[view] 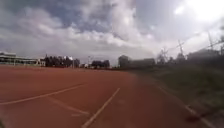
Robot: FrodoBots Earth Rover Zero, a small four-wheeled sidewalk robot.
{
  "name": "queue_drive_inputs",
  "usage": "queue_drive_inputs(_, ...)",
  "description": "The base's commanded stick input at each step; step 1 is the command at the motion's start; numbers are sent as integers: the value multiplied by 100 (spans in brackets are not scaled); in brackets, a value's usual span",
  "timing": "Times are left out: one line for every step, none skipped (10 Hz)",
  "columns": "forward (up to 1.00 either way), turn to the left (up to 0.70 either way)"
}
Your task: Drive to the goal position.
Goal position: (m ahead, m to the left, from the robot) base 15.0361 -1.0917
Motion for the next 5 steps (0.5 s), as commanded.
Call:
queue_drive_inputs(70,0)
queue_drive_inputs(70,0)
queue_drive_inputs(70,0)
queue_drive_inputs(70,0)
queue_drive_inputs(70,0)
